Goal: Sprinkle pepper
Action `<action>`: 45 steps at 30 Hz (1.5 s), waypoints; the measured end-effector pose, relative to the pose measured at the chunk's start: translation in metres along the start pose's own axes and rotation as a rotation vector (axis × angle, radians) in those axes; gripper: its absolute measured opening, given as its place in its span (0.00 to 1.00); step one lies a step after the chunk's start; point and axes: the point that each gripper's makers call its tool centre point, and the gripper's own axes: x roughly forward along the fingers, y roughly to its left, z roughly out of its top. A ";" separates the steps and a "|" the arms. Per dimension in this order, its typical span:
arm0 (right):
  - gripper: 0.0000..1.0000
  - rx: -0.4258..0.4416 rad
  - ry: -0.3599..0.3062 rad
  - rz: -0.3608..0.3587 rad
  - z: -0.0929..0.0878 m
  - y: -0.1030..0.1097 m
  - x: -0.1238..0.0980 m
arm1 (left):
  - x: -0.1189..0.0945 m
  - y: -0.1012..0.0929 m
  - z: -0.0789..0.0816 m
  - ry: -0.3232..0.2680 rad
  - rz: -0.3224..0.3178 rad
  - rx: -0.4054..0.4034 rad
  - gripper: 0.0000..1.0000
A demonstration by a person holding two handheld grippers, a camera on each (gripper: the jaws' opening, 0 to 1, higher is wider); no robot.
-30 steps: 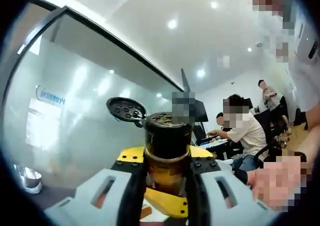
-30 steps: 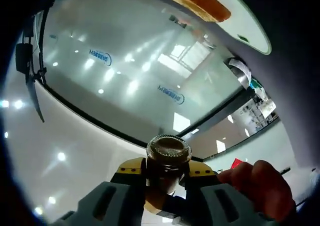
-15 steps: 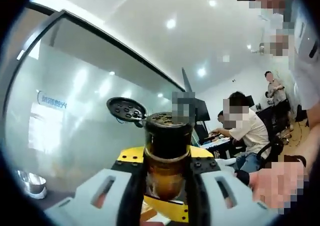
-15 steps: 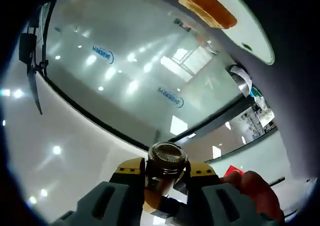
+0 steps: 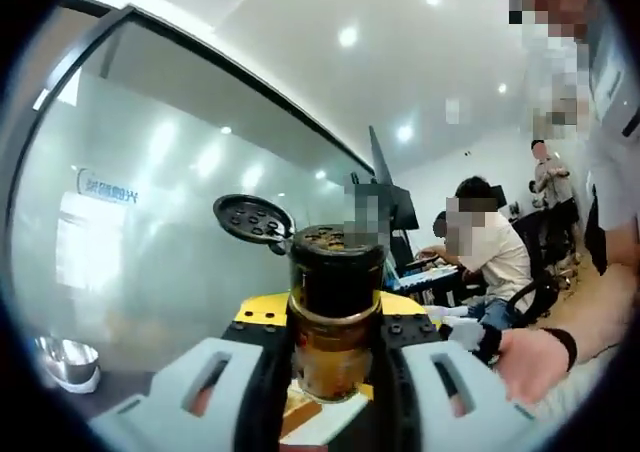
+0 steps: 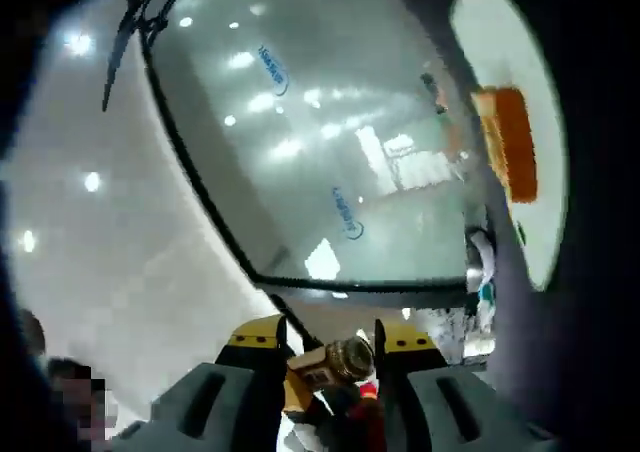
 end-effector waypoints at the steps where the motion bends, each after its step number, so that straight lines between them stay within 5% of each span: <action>1: 0.33 -0.098 0.004 0.003 0.006 0.004 -0.002 | -0.001 0.002 -0.004 0.018 -0.007 -0.011 0.19; 8: 0.33 -0.806 0.262 0.030 0.014 0.016 -0.028 | -0.013 0.000 -0.034 0.147 -0.089 -0.038 0.19; 16: 0.33 -0.867 0.274 0.031 0.032 0.021 -0.040 | -0.018 -0.025 -0.080 0.261 -0.191 -0.082 0.19; 17: 0.33 -0.806 0.258 0.036 0.034 0.023 -0.040 | -0.019 -0.028 -0.084 0.267 -0.197 -0.081 0.19; 28: 0.33 -0.845 0.309 -0.018 0.033 0.004 -0.044 | -0.024 -0.042 -0.135 0.335 -0.214 -0.110 0.19; 39: 0.32 -0.849 0.384 -0.045 0.033 -0.016 -0.039 | -0.032 -0.051 -0.161 0.375 -0.241 -0.099 0.20; 45: 0.32 -0.852 0.457 -0.053 0.026 -0.028 -0.033 | -0.034 -0.050 -0.159 0.369 -0.249 -0.106 0.20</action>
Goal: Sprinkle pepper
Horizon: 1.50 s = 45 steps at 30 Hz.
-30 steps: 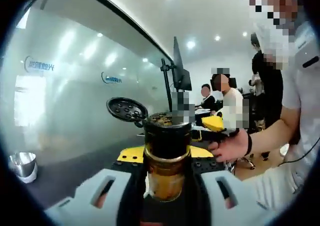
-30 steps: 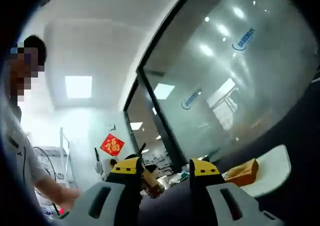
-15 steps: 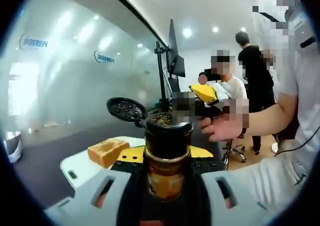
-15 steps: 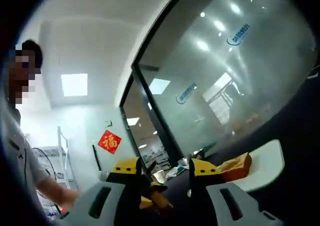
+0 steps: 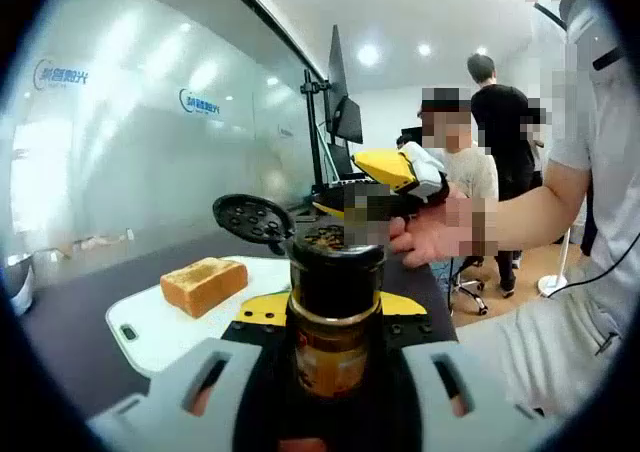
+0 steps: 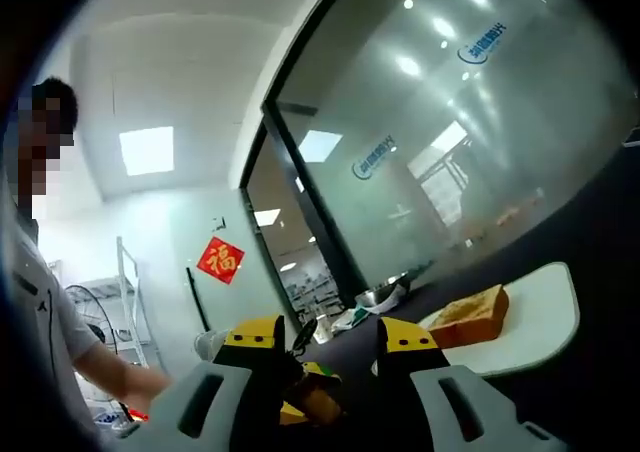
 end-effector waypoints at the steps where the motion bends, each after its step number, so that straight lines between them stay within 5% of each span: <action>1: 0.32 0.001 0.004 -0.001 -0.002 -0.002 0.000 | 0.000 -0.001 0.000 -0.002 0.001 0.004 0.20; 12: 0.29 0.050 0.101 0.064 -0.008 -0.002 0.025 | 0.009 -0.003 0.000 -0.001 -0.031 0.004 0.20; 18: 0.27 0.072 0.200 0.096 -0.026 0.008 0.038 | 0.009 -0.003 0.000 -0.008 -0.043 -0.017 0.20; 21: 0.20 0.109 0.208 0.073 -0.032 -0.001 0.043 | 0.008 -0.003 0.000 -0.018 -0.048 -0.014 0.20; 34: 0.14 0.297 0.283 0.191 -0.038 0.015 0.057 | 0.007 -0.001 -0.003 -0.013 -0.060 -0.025 0.20; 45: 0.01 0.253 0.321 0.203 -0.041 0.022 0.058 | 0.008 -0.001 -0.006 -0.005 -0.059 -0.027 0.20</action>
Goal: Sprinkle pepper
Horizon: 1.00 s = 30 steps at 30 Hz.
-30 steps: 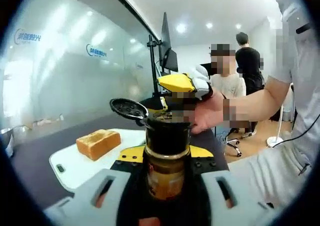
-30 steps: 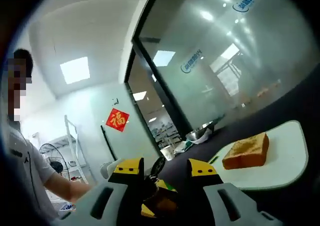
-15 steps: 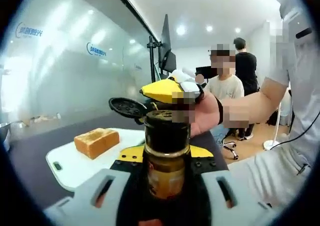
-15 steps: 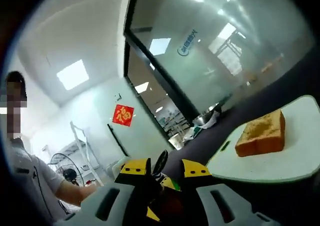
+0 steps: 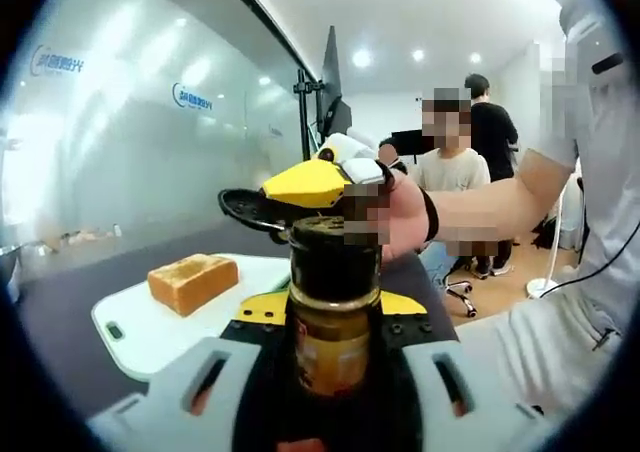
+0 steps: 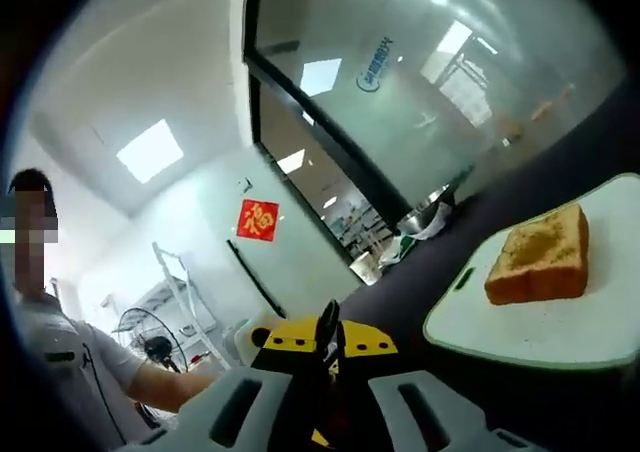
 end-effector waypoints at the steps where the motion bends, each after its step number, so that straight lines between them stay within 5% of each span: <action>1: 0.01 -0.057 0.002 -0.006 0.001 -0.001 0.000 | 0.000 0.000 0.000 0.001 0.001 -0.001 0.20; 10: 0.00 -0.602 0.030 -0.095 0.009 0.007 -0.002 | 0.000 0.000 -0.002 0.008 0.000 -0.010 0.20; 19: 0.00 -1.014 0.081 -0.169 0.015 0.015 -0.003 | -0.001 -0.001 -0.003 0.014 -0.005 -0.014 0.20; 28: 0.00 -1.079 0.078 -0.160 0.013 0.023 -0.004 | -0.001 0.000 -0.004 0.029 -0.006 -0.015 0.20; 30: 0.00 -1.164 0.090 -0.177 0.014 0.023 -0.004 | -0.001 0.001 -0.004 0.033 -0.007 -0.017 0.20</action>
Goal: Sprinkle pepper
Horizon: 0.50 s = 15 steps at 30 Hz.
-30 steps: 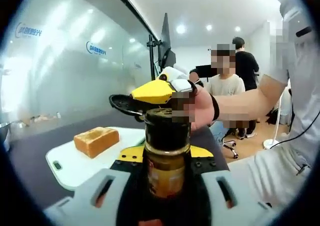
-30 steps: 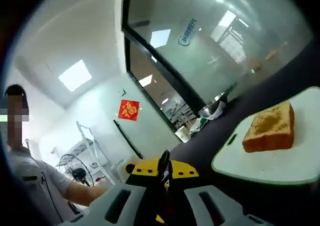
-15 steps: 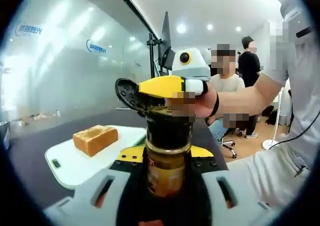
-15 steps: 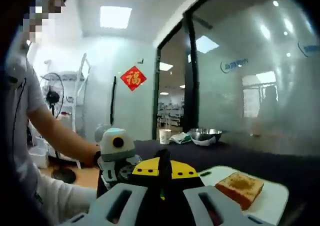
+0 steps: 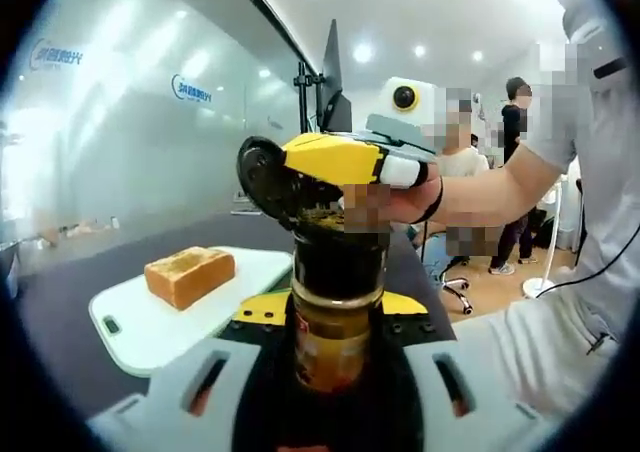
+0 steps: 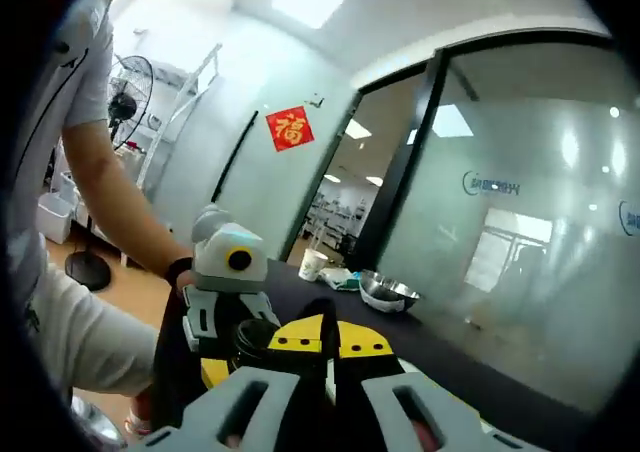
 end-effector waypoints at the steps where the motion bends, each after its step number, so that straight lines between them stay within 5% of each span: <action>1: 0.00 -0.026 0.004 -0.002 0.002 0.003 -0.001 | 0.000 0.000 0.000 0.001 0.001 -0.001 0.20; 9: 0.00 -0.173 0.025 -0.015 0.010 0.013 -0.006 | 0.000 0.001 0.000 0.003 0.000 0.002 0.20; 13: 0.00 -0.299 0.051 0.046 0.011 0.033 -0.006 | 0.000 0.007 -0.001 0.005 0.026 -0.042 0.20; 15: 0.00 -0.394 0.058 0.011 0.012 0.032 -0.006 | -0.001 0.007 -0.001 0.003 0.018 -0.041 0.20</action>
